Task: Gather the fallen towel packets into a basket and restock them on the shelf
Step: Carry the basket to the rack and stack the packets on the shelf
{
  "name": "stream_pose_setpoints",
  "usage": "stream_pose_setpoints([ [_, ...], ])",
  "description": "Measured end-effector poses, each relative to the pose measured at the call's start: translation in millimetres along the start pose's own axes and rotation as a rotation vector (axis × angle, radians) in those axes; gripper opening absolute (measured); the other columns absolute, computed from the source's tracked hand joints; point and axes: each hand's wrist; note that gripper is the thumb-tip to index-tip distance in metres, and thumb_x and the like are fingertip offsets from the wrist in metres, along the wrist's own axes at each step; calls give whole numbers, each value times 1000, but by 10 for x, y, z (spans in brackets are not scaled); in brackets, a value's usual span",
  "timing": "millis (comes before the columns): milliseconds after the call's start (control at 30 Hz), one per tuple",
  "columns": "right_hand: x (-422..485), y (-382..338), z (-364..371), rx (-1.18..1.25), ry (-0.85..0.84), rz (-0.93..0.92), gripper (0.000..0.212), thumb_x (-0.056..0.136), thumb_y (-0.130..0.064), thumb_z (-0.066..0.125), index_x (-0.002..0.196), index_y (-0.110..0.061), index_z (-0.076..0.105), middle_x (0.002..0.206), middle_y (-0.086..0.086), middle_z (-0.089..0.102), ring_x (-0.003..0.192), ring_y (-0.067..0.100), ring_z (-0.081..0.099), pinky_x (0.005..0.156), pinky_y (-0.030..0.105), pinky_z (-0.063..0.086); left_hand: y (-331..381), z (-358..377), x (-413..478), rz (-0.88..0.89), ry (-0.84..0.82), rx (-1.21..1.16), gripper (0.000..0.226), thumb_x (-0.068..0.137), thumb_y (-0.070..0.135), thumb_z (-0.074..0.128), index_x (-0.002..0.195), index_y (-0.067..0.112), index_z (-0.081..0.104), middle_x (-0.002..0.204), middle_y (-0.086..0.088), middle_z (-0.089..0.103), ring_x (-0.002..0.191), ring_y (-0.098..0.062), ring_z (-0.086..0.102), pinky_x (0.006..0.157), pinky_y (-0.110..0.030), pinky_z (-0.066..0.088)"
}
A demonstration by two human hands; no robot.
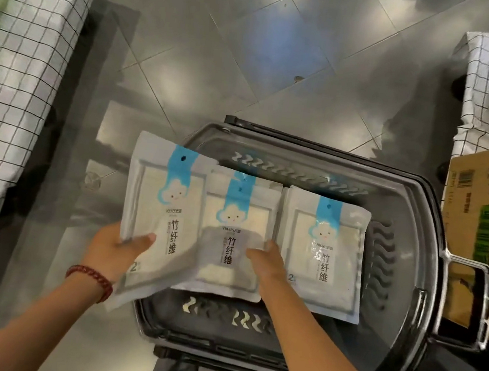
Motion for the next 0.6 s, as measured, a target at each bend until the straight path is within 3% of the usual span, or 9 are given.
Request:
stream_pose_setpoints([
  [100,114,109,120,-52,31,35,55,82,5,57,134,-5,42,133,12,53,117,24,52,89,22,41,-55,-19,67,-38,-18,-76,17,83,5,67,96,15,64,91,-3,65,81,-18,62,76,-33,48],
  [200,152,173,172,-27,98,6,51,75,4,65,123,-6,52,118,12,62,107,25,59,79,21,44,-85,-14,105,-60,-13,-100,16,82,5,67,94,16,65,83,2,65,75,-10,61,63,-26,47],
  [333,139,193,103,23,78,4,34,80,-3,68,111,-4,57,100,7,64,83,17,59,57,14,44,-93,1,133,-56,-12,-78,14,81,6,69,81,20,65,75,7,64,72,-8,60,58,-24,44],
  [467,51,122,20,26,112,-83,16,88,-9,61,100,-7,50,89,3,55,84,19,53,63,25,43,-84,6,134,-66,-1,-63,14,81,6,69,89,16,66,82,0,65,75,-13,61,67,-29,48],
  [533,-34,85,-51,-17,225,-213,15,91,-7,56,96,-11,43,87,-4,49,86,16,49,67,23,38,-76,25,108,-61,7,-24,13,82,7,69,92,13,66,85,-3,65,75,-15,60,71,-31,47],
  [600,-155,42,-150,10,372,-348,18,91,-4,54,101,-14,42,95,-7,50,89,11,49,74,22,38,-54,45,67,-43,16,34,9,83,10,69,91,13,65,84,-3,64,72,-10,57,66,-29,44],
])
Point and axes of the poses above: each hand's wrist, its own x-axis towards the middle knuckle, its own z-axis out of the palm, y = z × x
